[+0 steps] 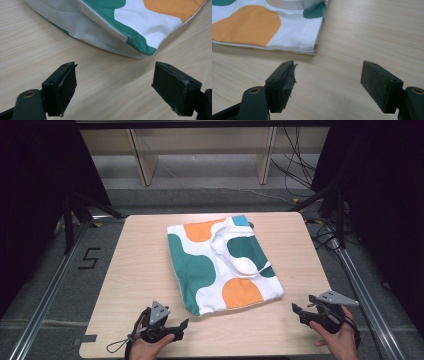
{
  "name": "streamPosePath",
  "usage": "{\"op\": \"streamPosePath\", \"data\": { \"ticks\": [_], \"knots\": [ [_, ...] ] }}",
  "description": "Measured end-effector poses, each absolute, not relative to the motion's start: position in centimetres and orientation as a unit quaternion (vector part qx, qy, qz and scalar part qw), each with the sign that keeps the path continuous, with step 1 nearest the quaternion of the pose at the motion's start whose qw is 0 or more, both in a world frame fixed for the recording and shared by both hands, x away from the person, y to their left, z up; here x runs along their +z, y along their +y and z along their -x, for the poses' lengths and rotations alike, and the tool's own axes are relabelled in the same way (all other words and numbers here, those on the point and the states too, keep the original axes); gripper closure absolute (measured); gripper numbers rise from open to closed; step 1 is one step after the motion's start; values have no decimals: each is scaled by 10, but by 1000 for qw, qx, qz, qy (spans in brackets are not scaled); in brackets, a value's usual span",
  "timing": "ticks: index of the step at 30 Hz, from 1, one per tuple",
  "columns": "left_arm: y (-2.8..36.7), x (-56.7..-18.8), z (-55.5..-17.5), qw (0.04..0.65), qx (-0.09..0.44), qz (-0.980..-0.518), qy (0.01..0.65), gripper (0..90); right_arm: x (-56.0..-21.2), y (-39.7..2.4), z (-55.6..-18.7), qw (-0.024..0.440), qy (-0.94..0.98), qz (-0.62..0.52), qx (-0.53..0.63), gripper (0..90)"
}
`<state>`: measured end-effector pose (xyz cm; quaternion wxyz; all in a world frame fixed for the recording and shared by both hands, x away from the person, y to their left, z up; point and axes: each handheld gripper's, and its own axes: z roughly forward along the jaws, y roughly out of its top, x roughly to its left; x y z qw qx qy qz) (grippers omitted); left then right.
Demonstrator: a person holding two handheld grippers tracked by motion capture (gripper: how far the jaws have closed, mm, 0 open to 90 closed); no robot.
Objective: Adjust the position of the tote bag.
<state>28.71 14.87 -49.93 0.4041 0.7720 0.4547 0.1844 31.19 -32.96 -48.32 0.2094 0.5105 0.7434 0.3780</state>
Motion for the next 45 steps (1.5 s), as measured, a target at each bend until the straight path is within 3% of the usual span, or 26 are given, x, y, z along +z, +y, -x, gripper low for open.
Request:
{"op": "streamPosePath", "data": {
  "ticks": [5, 8, 13, 17, 20, 21, 23, 26, 29, 31, 45],
  "knots": [
    [143, -499, -291, 406, 182, -775, 449, 187, -483, -330, -313, 210, 742, -511, 380, 283],
    [136, -498, -292, 439, 185, -754, 453, 189, -483, -332, -315, 215, 754, -496, 374, 282],
    [131, -500, -301, 413, 177, -774, 447, 191, -484, -330, -315, 220, 759, -485, 374, 283],
    [124, -501, -306, 427, 173, -765, 450, 220, -483, -330, -316, 233, 764, -476, 370, 281],
    [121, -502, -312, 425, 174, -767, 448, 225, -482, -326, -314, 213, 758, -491, 373, 268],
    [119, -503, -314, 432, 181, -758, 454, 293, -483, -327, -316, 219, 765, -474, 376, 268],
    [119, -504, -320, 434, 180, -757, 454, 336, -483, -327, -317, 219, 768, -466, 382, 268],
    [125, -510, -326, 462, 144, -747, 455, 574, -483, -326, -317, 225, 770, -463, 377, 268],
    [128, -514, -330, 438, 168, -766, 438, 720, -484, -322, -315, 204, 765, -479, 380, 268],
    [132, -511, -330, 422, 181, -776, 432, 780, -485, -325, -319, 216, 775, -464, 371, 268],
    [181, -508, -352, 399, 200, -769, 458, 806, -485, -323, -319, 197, 789, -446, 374, 277]
  ]
}}
